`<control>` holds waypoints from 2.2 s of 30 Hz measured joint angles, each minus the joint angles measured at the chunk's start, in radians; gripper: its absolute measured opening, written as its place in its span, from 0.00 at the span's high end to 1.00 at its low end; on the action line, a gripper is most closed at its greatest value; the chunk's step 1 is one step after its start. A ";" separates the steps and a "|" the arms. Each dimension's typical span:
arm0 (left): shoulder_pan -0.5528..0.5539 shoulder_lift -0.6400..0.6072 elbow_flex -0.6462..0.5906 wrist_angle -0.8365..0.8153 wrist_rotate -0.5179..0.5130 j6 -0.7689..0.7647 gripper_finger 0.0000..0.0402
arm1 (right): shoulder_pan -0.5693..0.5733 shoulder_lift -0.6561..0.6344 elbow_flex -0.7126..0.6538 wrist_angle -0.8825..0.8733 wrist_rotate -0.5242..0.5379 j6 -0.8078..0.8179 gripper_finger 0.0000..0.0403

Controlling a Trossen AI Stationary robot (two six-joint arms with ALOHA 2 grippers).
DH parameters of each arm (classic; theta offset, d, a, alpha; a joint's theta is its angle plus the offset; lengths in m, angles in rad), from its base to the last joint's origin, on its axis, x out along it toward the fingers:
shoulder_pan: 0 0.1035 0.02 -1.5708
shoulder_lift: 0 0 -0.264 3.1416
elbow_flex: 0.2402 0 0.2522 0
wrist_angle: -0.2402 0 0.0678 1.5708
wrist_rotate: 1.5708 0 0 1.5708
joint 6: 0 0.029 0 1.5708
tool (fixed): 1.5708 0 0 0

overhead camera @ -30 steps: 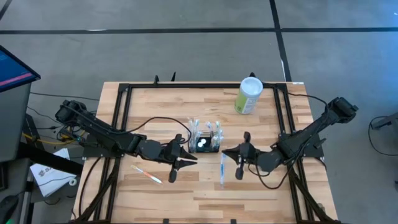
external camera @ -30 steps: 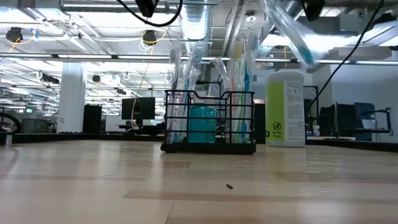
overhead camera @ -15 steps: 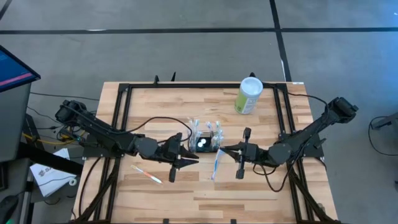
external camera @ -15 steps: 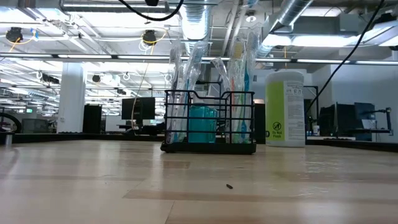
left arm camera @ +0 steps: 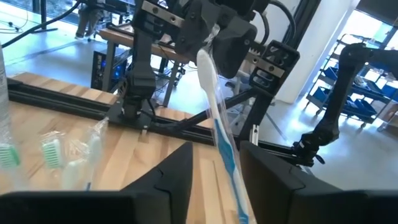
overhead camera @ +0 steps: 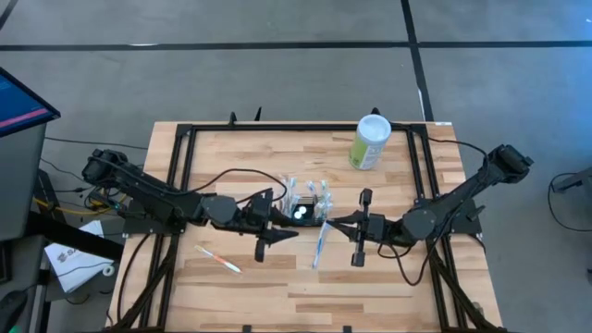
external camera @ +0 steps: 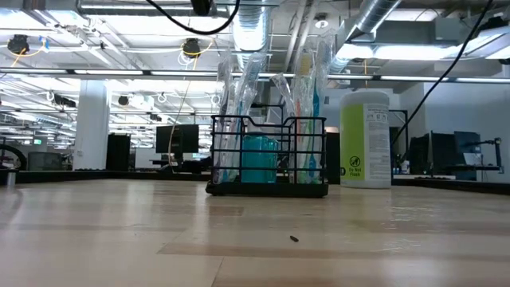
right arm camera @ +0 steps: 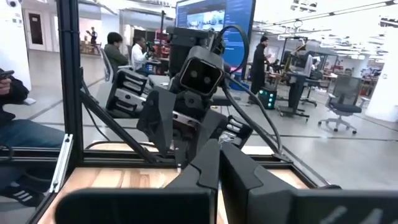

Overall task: Pick & Place toothbrushing station
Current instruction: Put the blue toothbrush into the left compartment of the organizer

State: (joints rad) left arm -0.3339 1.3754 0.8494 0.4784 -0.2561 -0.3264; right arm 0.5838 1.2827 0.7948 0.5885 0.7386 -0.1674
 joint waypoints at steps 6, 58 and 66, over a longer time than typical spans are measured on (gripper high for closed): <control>0.001 0.000 0.000 0.015 0.000 0.000 0.61 | -0.028 0.000 0.000 0.006 -0.033 0.000 1.00; 0.008 0.069 -0.001 0.112 0.022 0.021 0.94 | -0.090 0.180 0.155 -0.004 -0.137 -0.063 1.00; 0.008 0.069 -0.001 0.103 0.025 0.039 0.98 | -0.090 0.180 0.154 -0.009 -0.139 -0.068 1.00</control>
State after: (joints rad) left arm -0.3260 1.4441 0.8486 0.5818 -0.2313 -0.2878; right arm 0.4938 1.4631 0.9493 0.5797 0.5999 -0.2355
